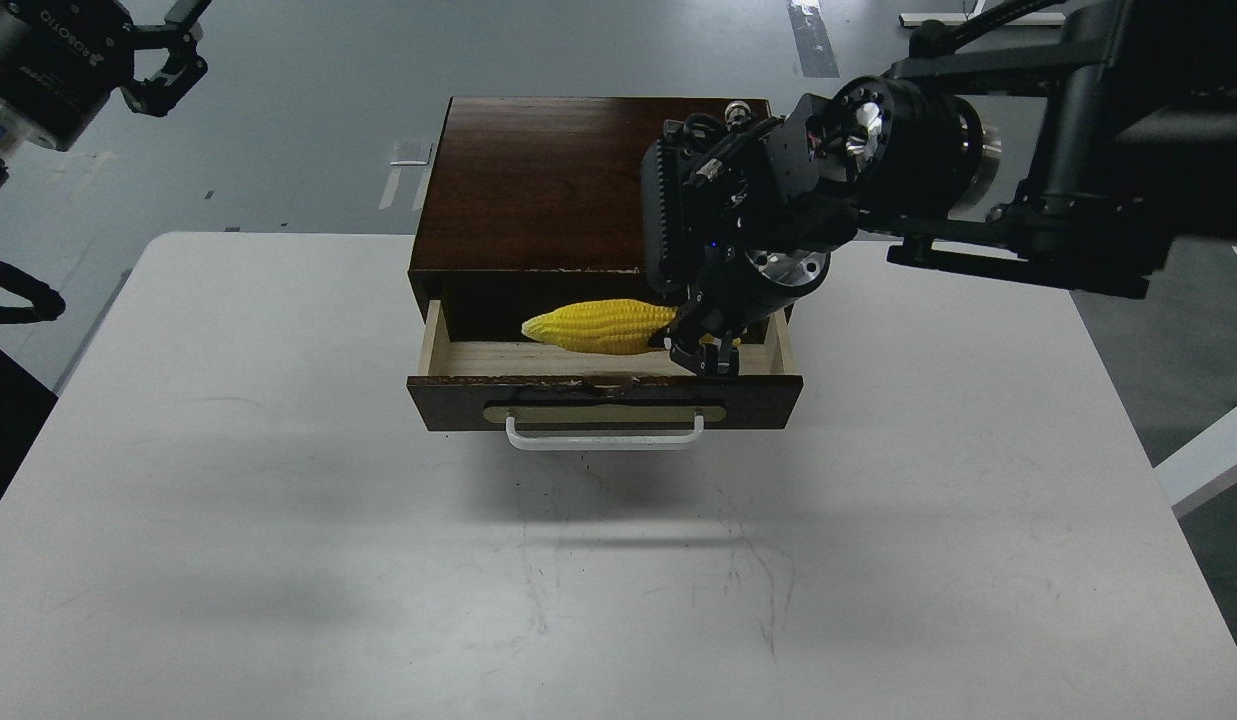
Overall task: Put corn in drawer with both arms
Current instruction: 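Lower the corn into the drawer and open the right gripper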
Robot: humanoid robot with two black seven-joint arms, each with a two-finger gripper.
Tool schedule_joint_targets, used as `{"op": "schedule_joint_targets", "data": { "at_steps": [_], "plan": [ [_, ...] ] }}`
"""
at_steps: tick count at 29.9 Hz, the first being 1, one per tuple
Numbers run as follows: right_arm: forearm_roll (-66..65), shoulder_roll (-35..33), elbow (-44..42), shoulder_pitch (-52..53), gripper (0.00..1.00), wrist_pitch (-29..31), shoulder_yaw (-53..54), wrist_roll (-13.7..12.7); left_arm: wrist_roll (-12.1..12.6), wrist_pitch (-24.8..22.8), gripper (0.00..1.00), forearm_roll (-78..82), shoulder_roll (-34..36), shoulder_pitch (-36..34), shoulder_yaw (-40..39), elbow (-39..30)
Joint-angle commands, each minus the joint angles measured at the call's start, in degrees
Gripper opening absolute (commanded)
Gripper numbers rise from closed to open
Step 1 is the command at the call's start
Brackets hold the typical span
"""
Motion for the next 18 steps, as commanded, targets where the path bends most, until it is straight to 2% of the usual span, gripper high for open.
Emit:
{"op": "schedule_joint_targets", "data": {
  "at_steps": [1,10,18],
  "plan": [
    [0.0,0.1,-0.2,-0.4,0.36,0.0,-0.3,-0.1,0.0,0.0,0.98,0.0,0.1,0.0,0.0,0.1],
    [0.3,1.3,-1.2,-1.3,0.68,0.0,-0.2,-0.2,0.0,0.0,0.98,0.0,-0.2,0.0,0.0,0.1],
    [1.1,1.2,-1.4,-0.5,0.73,0.1,0.1,-0.2,0.0,0.0,0.98,0.0,0.1,0.0,-0.1,0.1]
  ]
}}
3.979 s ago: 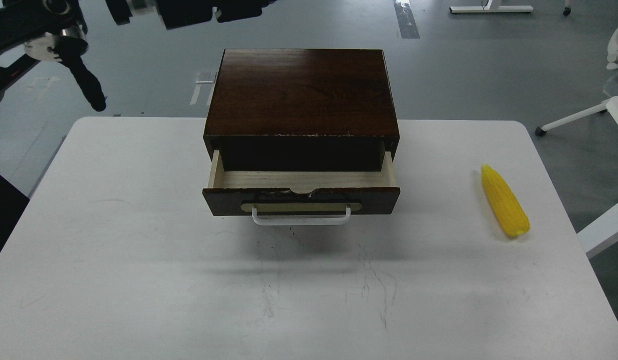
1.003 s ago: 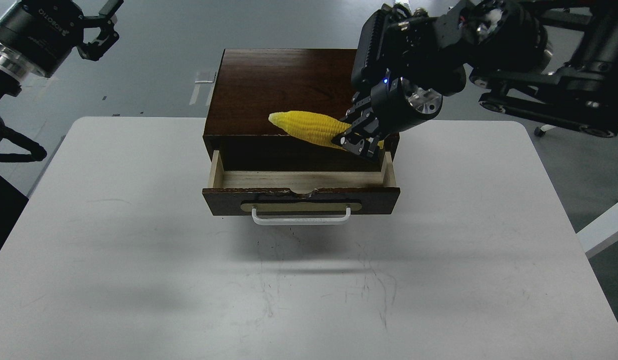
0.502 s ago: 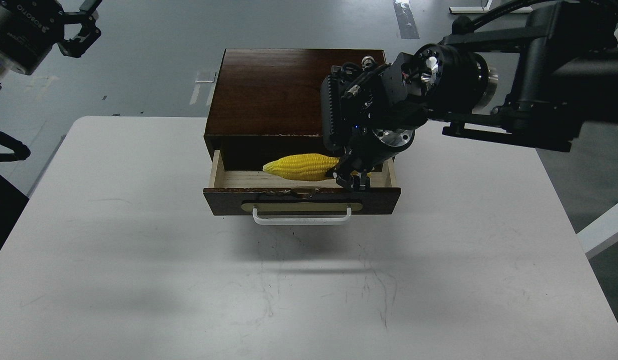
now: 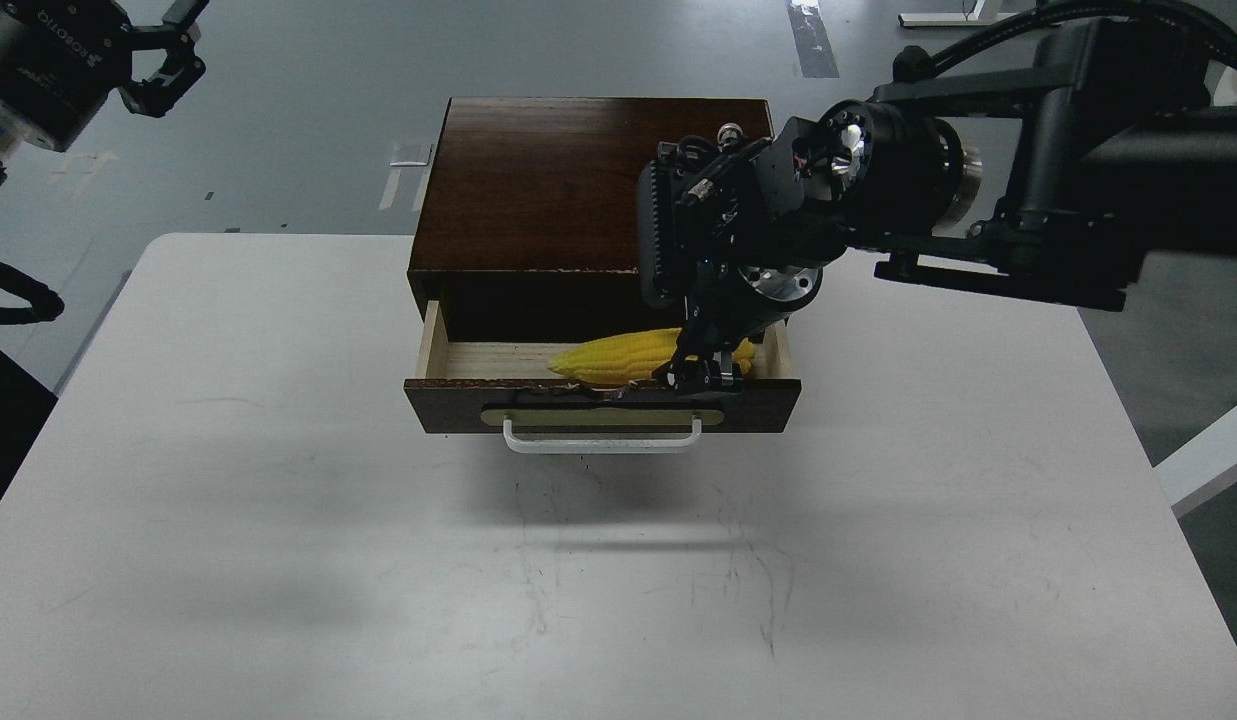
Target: Put corn in drawer with both arms
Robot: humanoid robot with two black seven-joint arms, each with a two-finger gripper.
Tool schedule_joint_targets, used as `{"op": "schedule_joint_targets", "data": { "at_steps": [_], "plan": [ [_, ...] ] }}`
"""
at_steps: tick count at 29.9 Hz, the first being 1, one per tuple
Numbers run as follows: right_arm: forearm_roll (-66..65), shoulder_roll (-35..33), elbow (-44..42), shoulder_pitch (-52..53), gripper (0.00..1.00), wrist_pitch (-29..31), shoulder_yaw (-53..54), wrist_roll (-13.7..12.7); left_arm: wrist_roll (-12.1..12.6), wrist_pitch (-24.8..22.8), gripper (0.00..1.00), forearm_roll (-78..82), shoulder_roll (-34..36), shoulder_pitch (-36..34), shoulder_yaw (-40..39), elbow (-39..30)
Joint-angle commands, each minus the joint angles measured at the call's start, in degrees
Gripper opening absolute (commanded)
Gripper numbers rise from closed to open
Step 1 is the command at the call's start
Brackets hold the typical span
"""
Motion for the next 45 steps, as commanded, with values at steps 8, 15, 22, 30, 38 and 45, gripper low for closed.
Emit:
{"op": "schedule_joint_targets", "data": {
  "at_steps": [8,15,22,30,38,45],
  "plan": [
    [10.5,-0.6,-4.9,1.4,0.96,0.4,11.2,-0.3,0.0,0.0,0.98,0.0,0.2,0.0,-0.1,0.0],
    [26.9,-4.6,-10.5,4.2,1.00,0.5,16.2,-0.5,-0.3,0.0,0.98,-0.4,0.0,-0.3,-0.2,0.3],
    [48.1,-16.0,-15.8,0.3,1.00,-0.4,18.4,-0.9,-0.3,0.0,0.98,-2.7,-0.8,0.0,-0.2,1.0],
    [89.3,-24.0,-22.9,-9.7,1.00,-0.1,19.6,-1.5,-0.2,0.0,0.98,-3.6,-6.1,-0.2,-0.2,4.0],
    [119.0,-25.4,-26.0,-25.6,1.00,-0.3,30.1,-1.1,0.5,0.0,0.98,-4.2,-13.8,-0.4,-5.1,13.5],
    [126.5,-25.0,-28.7,-43.2,1.00,0.1,46.1,-0.8,0.6,0.0,0.98,-7.0,-15.0,-0.3,-5.2,15.5]
  ]
}}
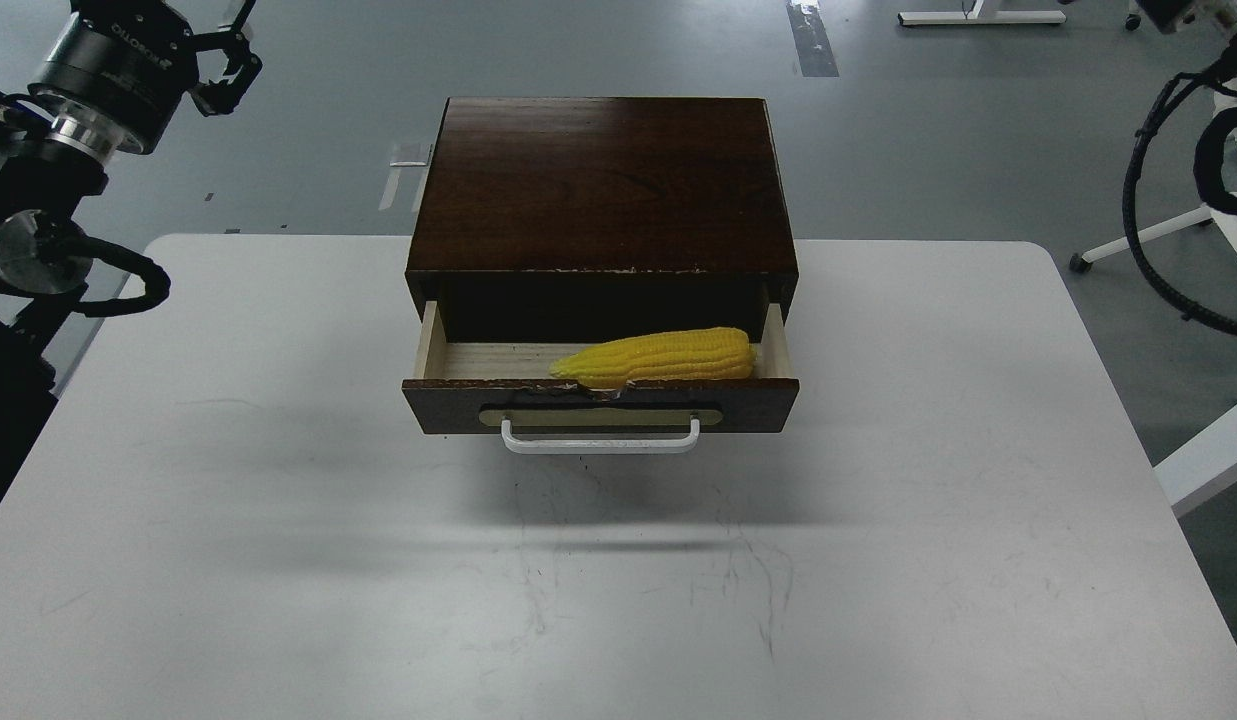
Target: Put corn in drawer with both arms
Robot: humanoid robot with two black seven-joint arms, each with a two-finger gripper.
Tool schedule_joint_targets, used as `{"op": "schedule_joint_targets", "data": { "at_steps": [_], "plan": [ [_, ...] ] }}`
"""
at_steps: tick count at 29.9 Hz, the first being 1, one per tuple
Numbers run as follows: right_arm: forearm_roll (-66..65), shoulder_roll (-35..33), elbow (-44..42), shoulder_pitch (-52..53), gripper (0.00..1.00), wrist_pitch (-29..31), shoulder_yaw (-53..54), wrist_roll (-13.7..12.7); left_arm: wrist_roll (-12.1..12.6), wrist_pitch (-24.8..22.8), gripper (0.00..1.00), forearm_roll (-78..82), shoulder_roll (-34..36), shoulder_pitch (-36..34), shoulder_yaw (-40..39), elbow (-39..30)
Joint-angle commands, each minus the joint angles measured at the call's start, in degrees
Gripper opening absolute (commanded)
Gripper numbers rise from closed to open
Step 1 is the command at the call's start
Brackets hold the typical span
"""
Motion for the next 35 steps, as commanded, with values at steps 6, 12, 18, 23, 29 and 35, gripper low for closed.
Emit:
{"op": "schedule_joint_targets", "data": {
  "at_steps": [6,12,18,23,29,35],
  "plan": [
    [5.4,3.7,-1.1,-14.4,1.00,3.2,14.4,-0.7,1.7,0.0,0.98,-4.2,-1.8,0.4,0.0,2.5],
    [10.5,8.4,-3.2,-15.9,1.00,2.9,14.7,-3.6,3.1,0.0,0.98,-6.4,-3.1,0.5,0.0,7.7],
    [13.2,9.0,-3.8,-16.8,1.00,0.7,14.8,-4.1,5.6,0.0,0.98,-11.1,-3.2,2.0,-0.1,8.9],
    [13.0,9.1,-5.4,-16.9,1.00,0.8,14.4,-4.1,5.6,0.0,0.98,-11.4,-3.6,3.3,-0.3,9.1],
    [13.0,8.8,-5.4,-16.9,1.00,1.1,14.7,-4.1,5.4,0.0,0.98,-11.5,-5.0,4.1,-1.2,9.1],
    [13.0,8.5,-5.2,-16.8,1.00,1.0,14.7,-4.1,5.4,0.0,0.98,-11.4,-4.9,4.1,-1.2,9.1]
  ]
}}
